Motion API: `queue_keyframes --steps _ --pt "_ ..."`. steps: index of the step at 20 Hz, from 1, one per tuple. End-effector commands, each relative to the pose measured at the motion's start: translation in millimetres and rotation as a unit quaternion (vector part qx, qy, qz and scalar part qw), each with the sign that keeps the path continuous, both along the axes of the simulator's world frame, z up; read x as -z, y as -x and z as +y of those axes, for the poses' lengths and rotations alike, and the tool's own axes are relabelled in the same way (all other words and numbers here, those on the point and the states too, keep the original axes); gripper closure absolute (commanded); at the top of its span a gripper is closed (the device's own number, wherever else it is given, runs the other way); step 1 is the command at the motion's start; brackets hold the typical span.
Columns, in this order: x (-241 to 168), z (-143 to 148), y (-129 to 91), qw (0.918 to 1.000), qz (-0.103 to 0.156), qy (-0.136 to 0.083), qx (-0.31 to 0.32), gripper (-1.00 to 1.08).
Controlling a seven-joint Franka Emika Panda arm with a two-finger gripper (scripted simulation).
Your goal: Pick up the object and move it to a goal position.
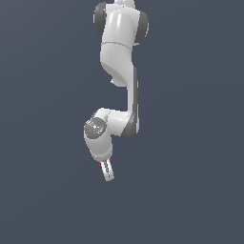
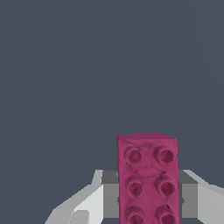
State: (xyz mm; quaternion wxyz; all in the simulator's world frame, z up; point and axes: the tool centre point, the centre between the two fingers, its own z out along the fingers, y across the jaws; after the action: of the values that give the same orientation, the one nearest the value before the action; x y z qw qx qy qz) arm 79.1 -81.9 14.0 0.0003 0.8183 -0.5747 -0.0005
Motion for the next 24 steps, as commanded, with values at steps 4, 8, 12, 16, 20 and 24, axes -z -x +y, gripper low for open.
queue_keyframes --steps 4,8,12,16,20,24 --pt "-11.8 1.7 5.6 1.0 0.0 0.0 0.0 1.08" --pt "-27.9 4.1 14.0 1.0 0.0 0.0 0.0 1.08" --pt "-50.7 7.3 25.8 1.0 0.0 -0.001 0.0 1.08" --pt "-80.5 11.6 41.1 1.0 0.0 -0.001 0.0 1.08" --pt "-113.0 16.3 57.7 1.0 0.0 -0.002 0.0 1.08" --pt "-146.4 20.9 74.6 1.0 0.0 -0.002 0.0 1.08"
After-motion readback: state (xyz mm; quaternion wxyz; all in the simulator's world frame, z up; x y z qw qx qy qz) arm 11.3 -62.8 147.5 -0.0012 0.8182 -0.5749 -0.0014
